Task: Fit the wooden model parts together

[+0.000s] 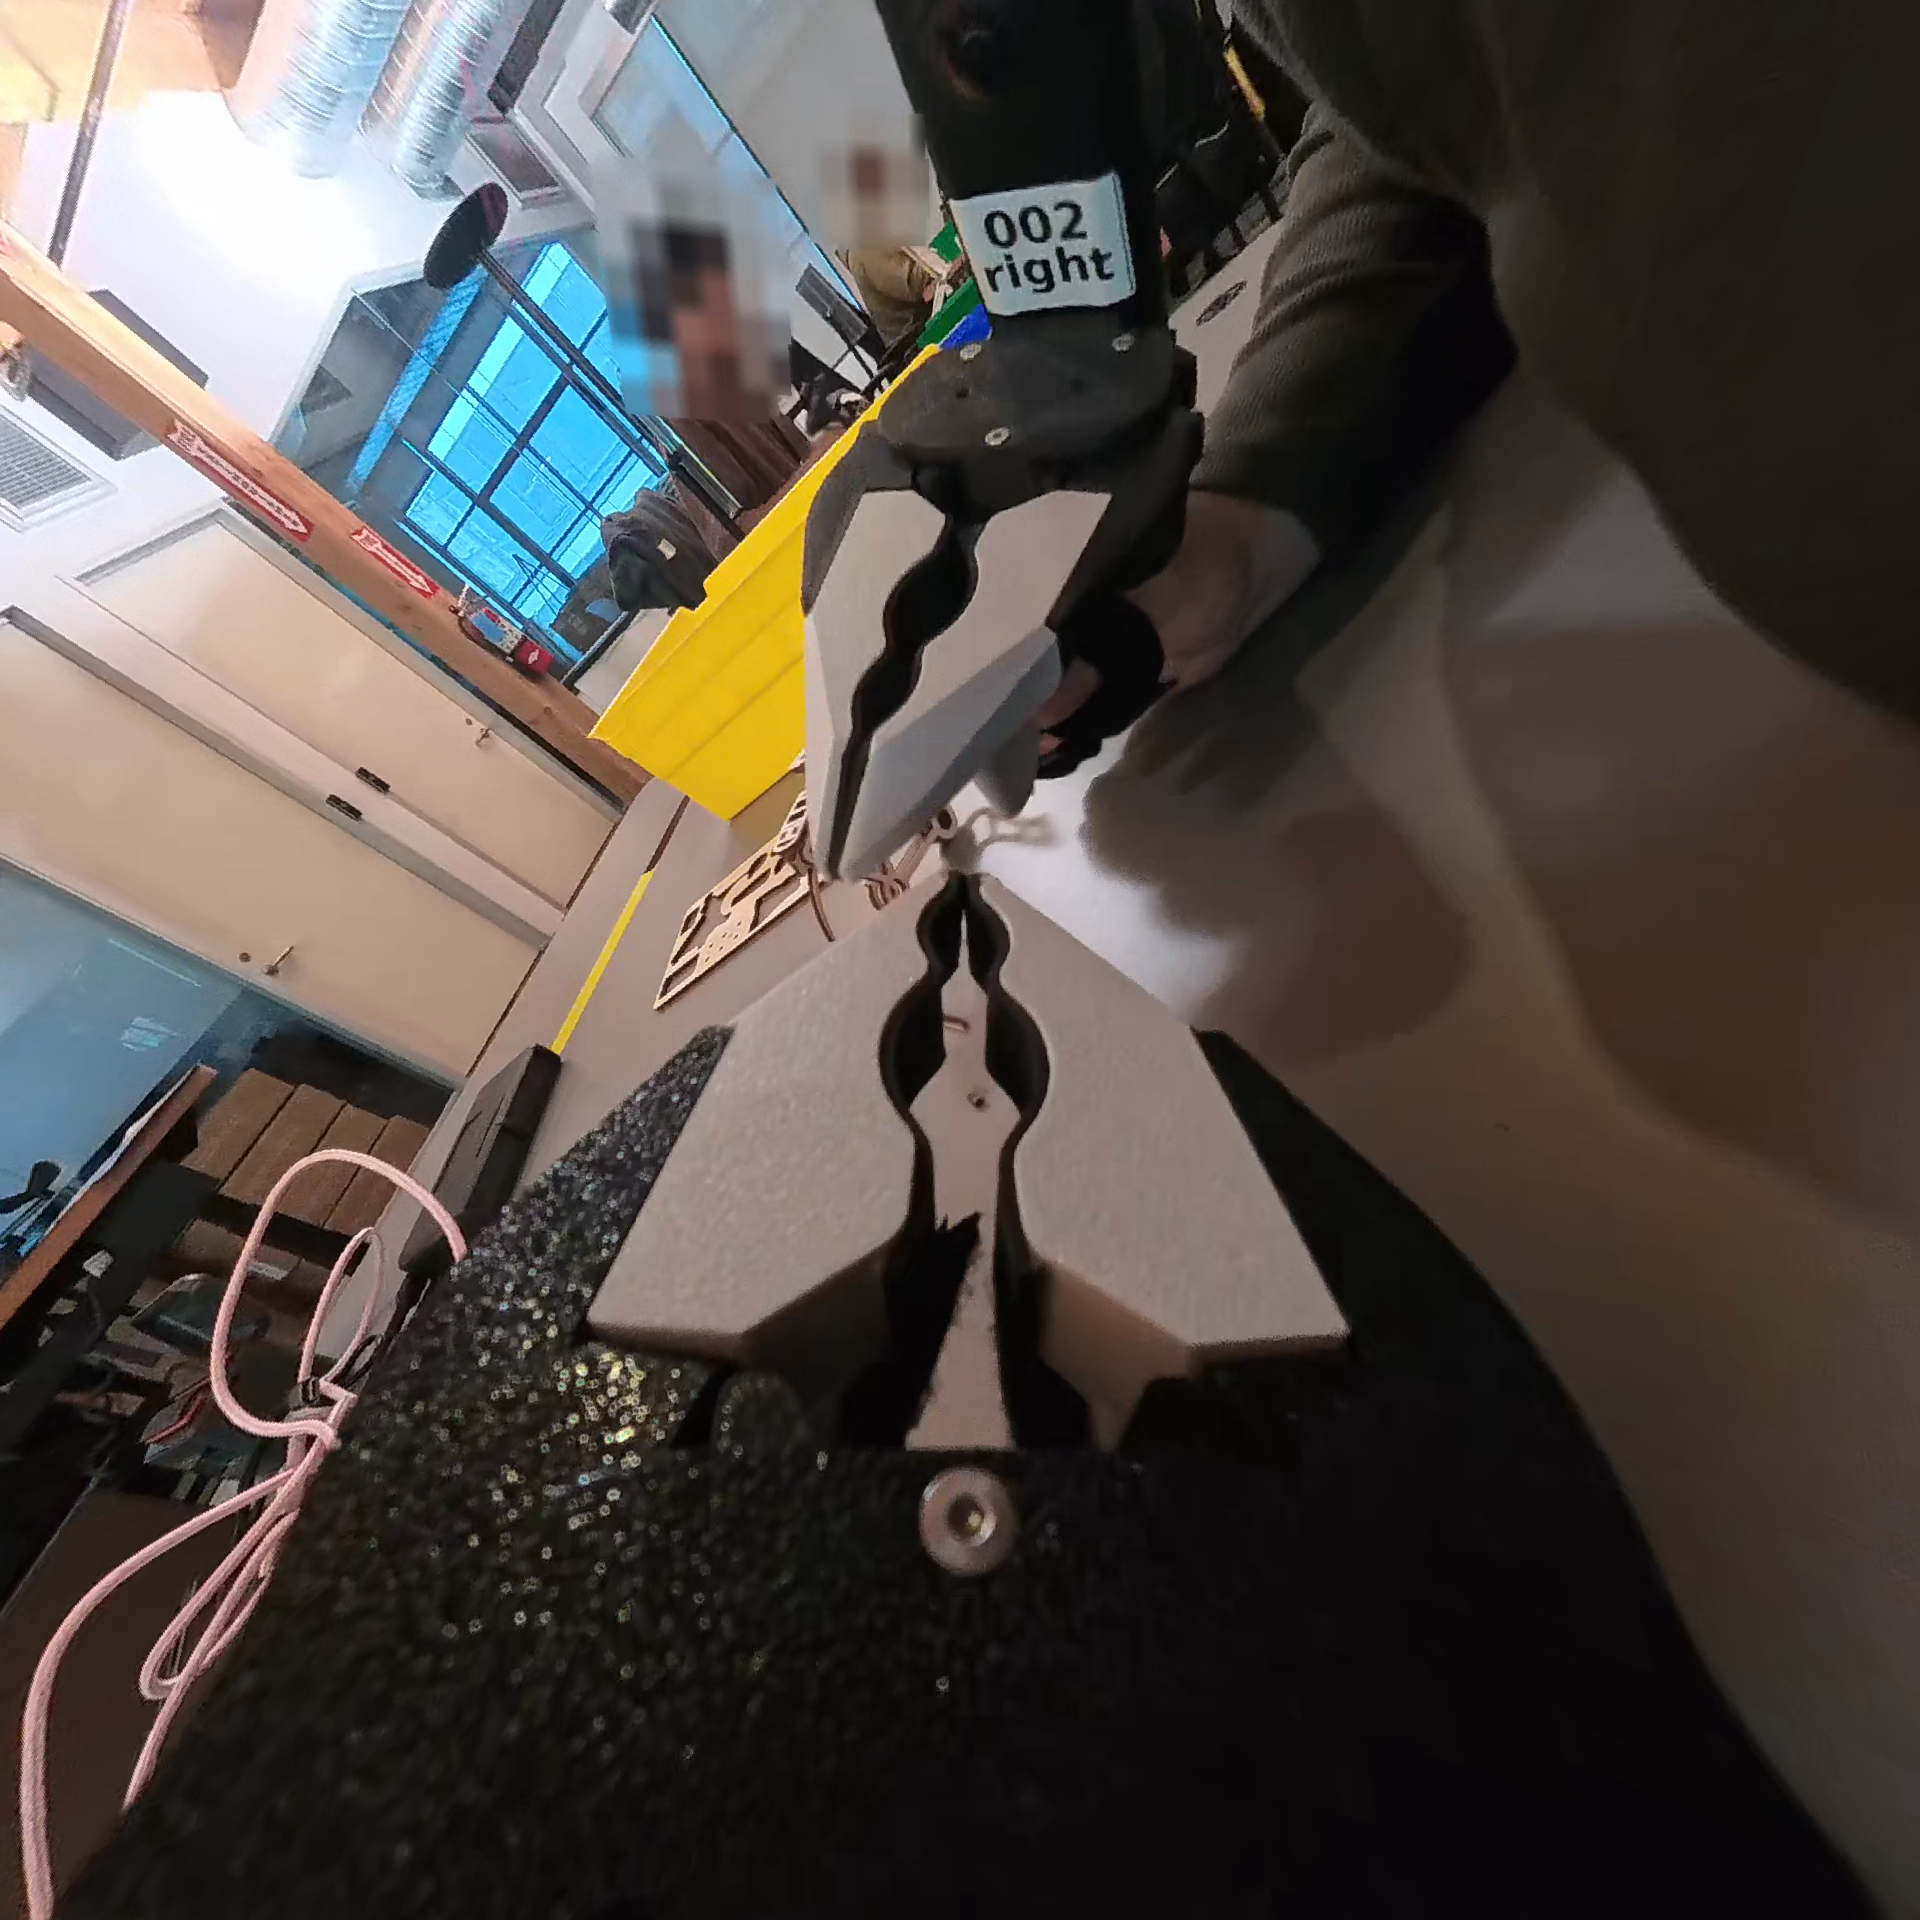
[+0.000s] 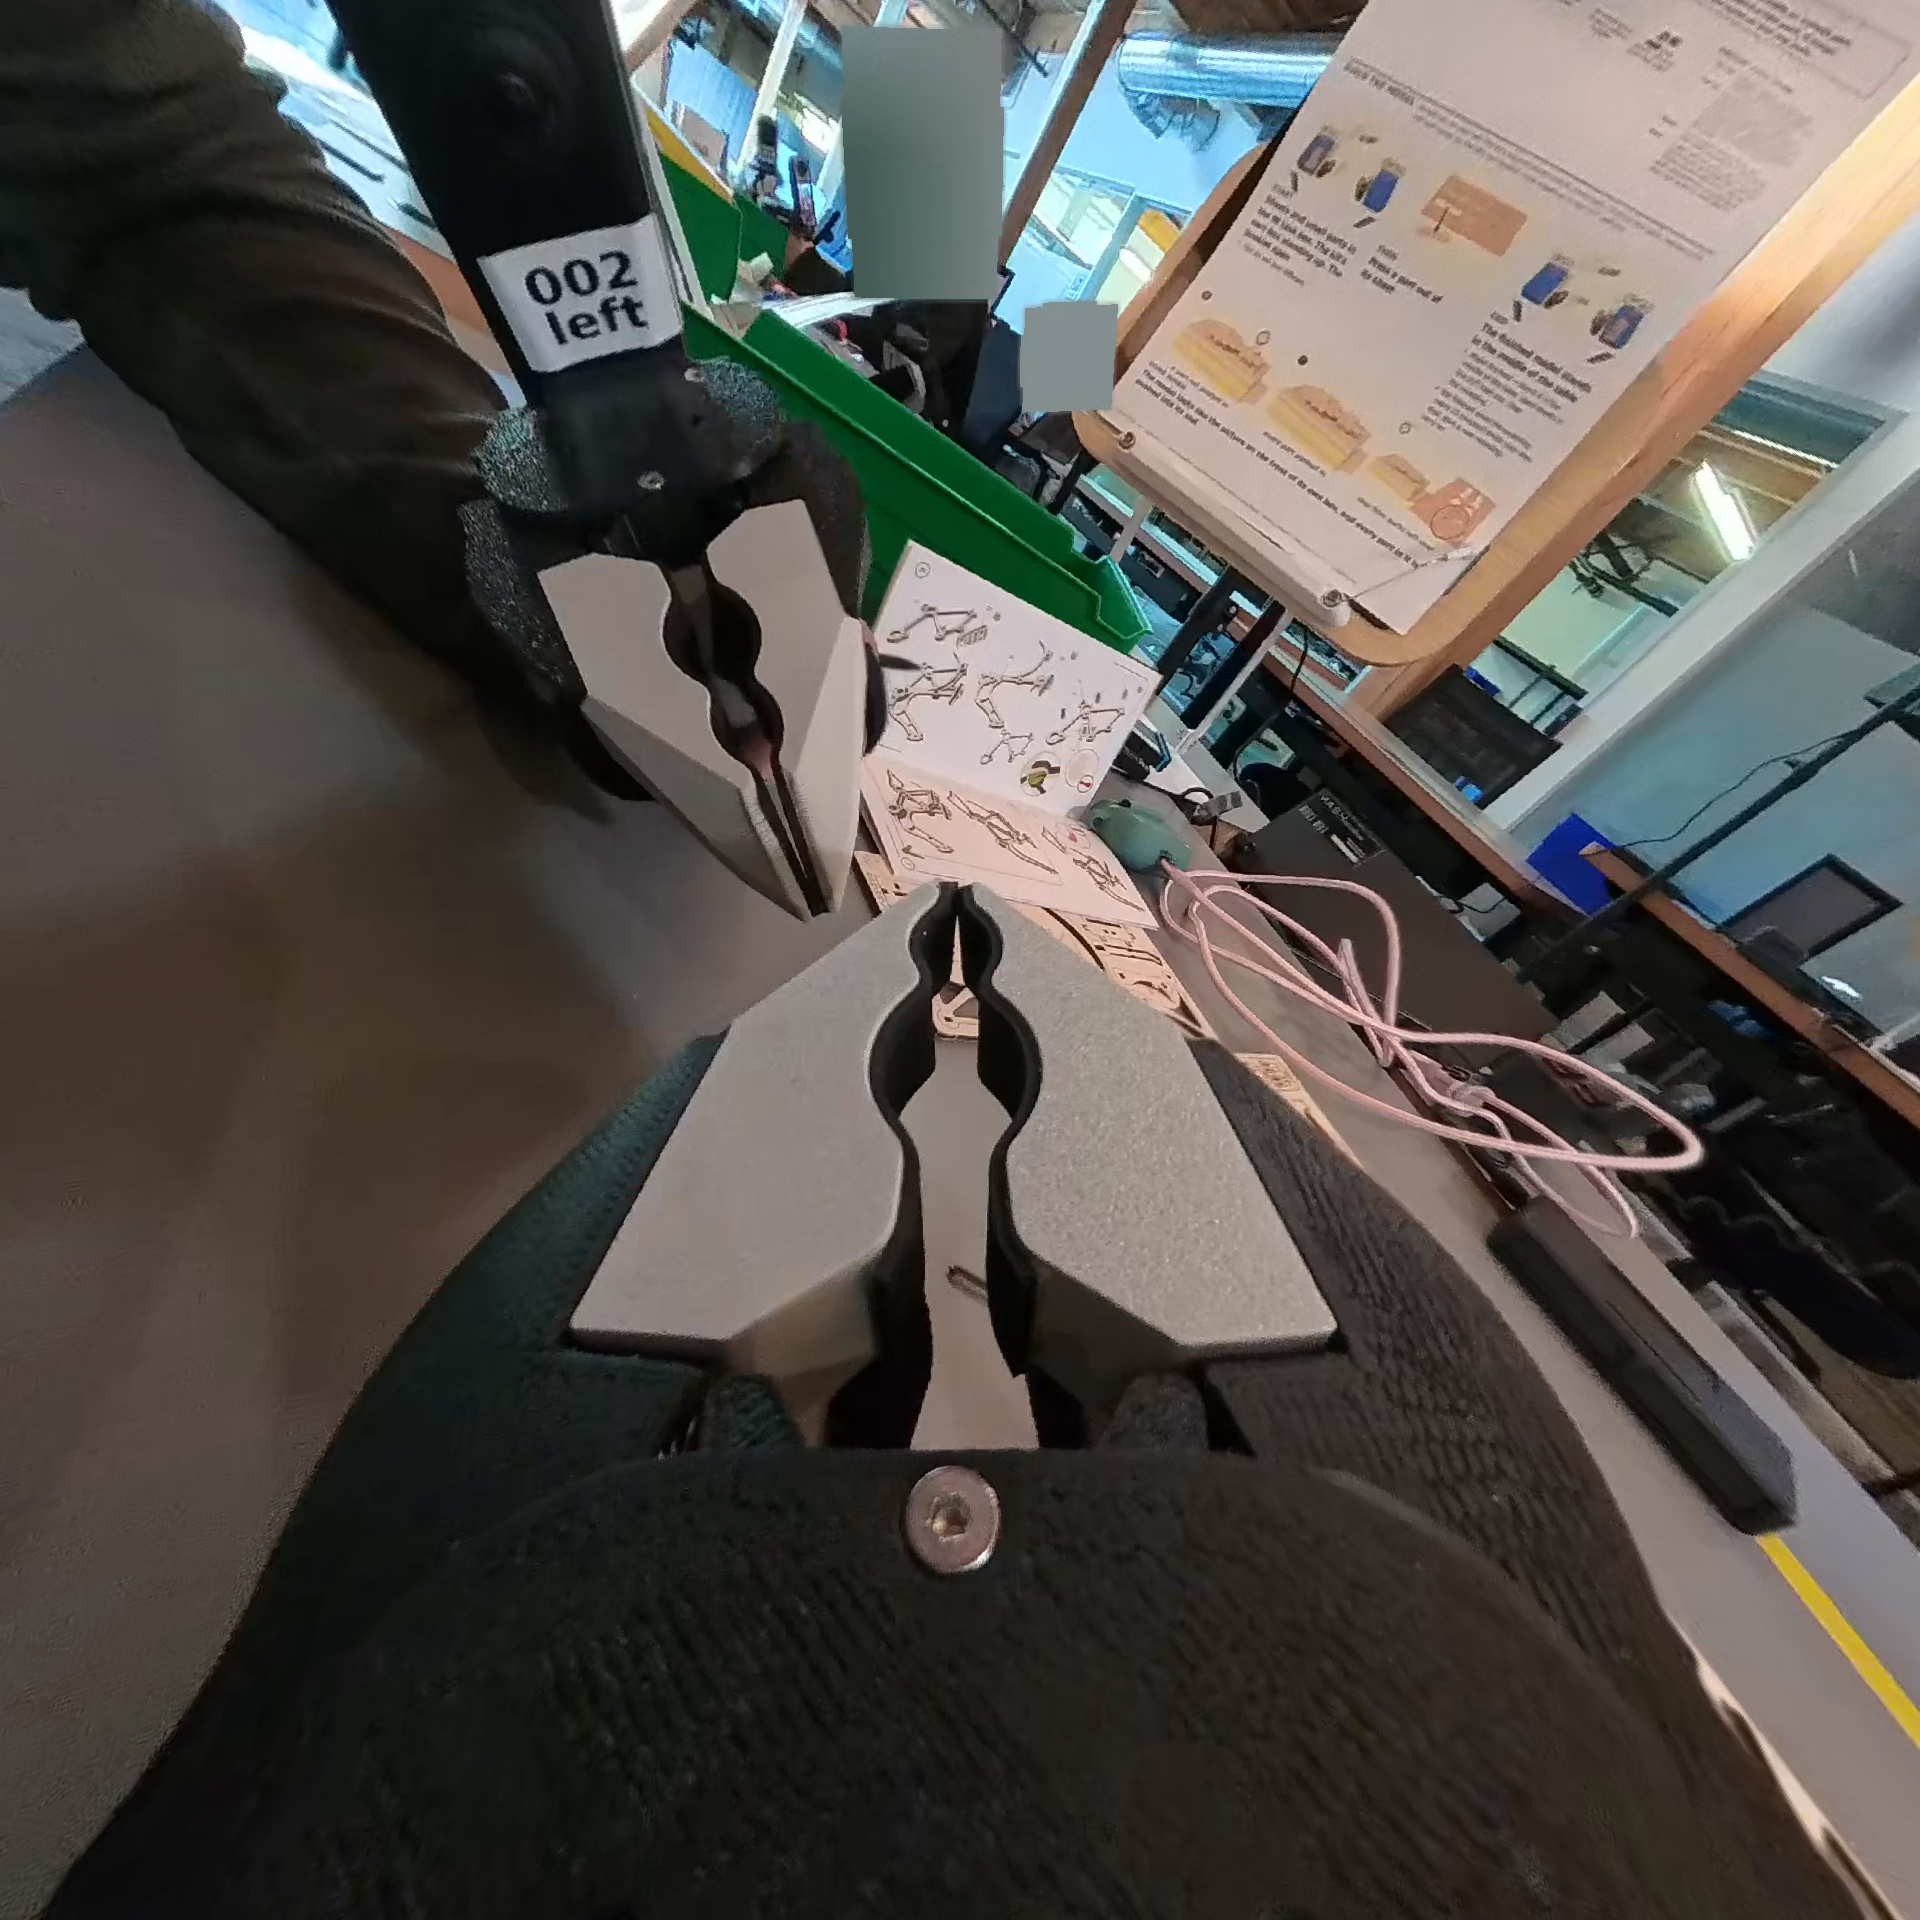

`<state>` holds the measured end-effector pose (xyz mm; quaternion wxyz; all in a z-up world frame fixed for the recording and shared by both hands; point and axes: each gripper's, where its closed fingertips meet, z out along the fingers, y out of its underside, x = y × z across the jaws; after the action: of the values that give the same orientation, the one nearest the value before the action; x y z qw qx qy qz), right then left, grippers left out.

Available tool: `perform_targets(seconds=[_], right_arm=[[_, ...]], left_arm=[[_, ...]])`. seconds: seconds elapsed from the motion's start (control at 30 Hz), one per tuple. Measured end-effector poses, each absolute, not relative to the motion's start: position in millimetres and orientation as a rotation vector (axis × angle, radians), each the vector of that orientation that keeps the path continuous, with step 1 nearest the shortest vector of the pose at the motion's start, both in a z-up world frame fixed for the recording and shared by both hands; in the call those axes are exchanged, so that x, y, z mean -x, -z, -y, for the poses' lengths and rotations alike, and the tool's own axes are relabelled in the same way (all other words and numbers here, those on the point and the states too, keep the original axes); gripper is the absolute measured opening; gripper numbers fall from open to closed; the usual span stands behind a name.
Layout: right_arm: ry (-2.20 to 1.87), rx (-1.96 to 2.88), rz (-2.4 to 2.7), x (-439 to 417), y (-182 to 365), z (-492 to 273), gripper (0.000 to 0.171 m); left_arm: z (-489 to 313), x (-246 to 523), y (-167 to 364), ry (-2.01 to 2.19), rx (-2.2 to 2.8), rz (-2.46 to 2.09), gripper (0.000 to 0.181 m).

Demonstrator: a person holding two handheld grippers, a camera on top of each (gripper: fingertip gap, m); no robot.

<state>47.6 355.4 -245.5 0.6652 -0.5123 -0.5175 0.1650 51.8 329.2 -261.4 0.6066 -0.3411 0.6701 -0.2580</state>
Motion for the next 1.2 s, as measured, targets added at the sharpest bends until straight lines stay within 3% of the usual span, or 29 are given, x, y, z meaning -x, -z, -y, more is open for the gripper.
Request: perform_targets(seconds=[1.2], right_arm=[[-0.396,1.192,1.146,-50,248,-363,0.000]], left_arm=[[-327,-54,270,0.433,0.751,-1.640,0.000]])
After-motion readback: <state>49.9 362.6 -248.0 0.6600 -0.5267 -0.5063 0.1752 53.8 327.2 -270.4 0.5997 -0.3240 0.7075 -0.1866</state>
